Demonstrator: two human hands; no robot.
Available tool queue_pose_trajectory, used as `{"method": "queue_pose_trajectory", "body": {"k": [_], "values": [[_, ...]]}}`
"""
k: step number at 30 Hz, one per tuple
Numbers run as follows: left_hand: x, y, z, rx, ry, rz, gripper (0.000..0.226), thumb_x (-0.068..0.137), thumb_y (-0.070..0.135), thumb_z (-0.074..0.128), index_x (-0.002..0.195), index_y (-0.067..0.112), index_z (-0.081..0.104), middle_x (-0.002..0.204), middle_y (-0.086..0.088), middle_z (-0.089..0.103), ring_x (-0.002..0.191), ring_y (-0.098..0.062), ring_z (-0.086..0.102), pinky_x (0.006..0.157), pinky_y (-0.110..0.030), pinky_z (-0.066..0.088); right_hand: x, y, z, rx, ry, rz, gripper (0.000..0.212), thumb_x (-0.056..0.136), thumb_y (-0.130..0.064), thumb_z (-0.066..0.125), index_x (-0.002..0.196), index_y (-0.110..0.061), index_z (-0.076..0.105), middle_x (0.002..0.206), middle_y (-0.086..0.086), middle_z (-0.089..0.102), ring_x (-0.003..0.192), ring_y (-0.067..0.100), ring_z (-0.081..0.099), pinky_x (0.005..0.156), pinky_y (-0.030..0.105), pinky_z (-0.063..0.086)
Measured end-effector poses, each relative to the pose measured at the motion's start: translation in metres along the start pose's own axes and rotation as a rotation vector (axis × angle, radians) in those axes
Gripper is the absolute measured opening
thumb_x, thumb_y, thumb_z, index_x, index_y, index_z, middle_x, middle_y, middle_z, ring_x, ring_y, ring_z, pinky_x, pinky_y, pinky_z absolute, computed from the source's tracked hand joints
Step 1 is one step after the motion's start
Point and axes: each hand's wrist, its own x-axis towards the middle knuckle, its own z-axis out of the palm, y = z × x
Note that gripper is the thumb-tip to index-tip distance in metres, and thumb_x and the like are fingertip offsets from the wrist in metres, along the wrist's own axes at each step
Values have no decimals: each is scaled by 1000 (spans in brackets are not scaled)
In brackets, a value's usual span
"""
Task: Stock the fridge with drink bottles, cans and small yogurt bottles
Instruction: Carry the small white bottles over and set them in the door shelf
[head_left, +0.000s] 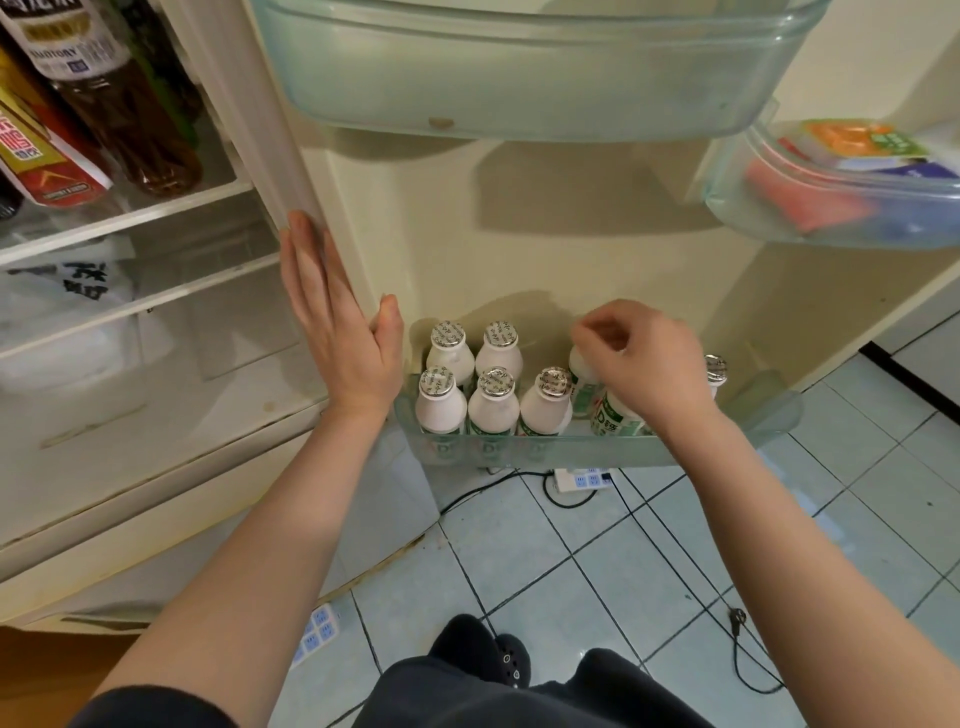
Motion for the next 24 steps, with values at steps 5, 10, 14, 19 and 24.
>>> {"method": "queue_pose_trajectory", "body": {"k": [5,10,14,19,24], "values": [[0,0,1,6,8,-3,62,97,38,30,139,-7,26,143,-36,27,138,-39,22,117,-42,17,24,13,-5,-352,-22,62,29,86,-33,56,111,-20,63,107,1,66,95,27,59,65,27,38],[0,0,1,6,12,10,62,98,40,28,139,-7,27,145,-28,24,138,-40,23,116,-43,18,30,18,5,-432,-186,90,44,83,-44,60,119,-18,58,109,12,65,99,34,60,67,30,39],[0,-1,2,14,9,9,65,98,41,28,138,-11,28,146,-27,23,138,-40,23,116,-42,18,32,21,7,-376,-188,27,39,84,-44,61,115,-22,60,107,10,67,97,34,60,67,31,40],[0,-2,2,25,-1,-2,71,98,43,27,137,-16,31,147,-26,22,139,-37,22,117,-41,17,34,23,7,-211,-338,-36,40,84,-34,64,121,-24,55,111,3,65,94,22,60,75,29,43],[-1,-4,4,32,6,10,70,99,44,26,138,-15,30,147,-25,21,139,-37,21,117,-42,18,38,24,8,-125,-391,-25,40,83,-30,66,119,-20,53,113,1,64,98,19,60,81,30,45]]}}
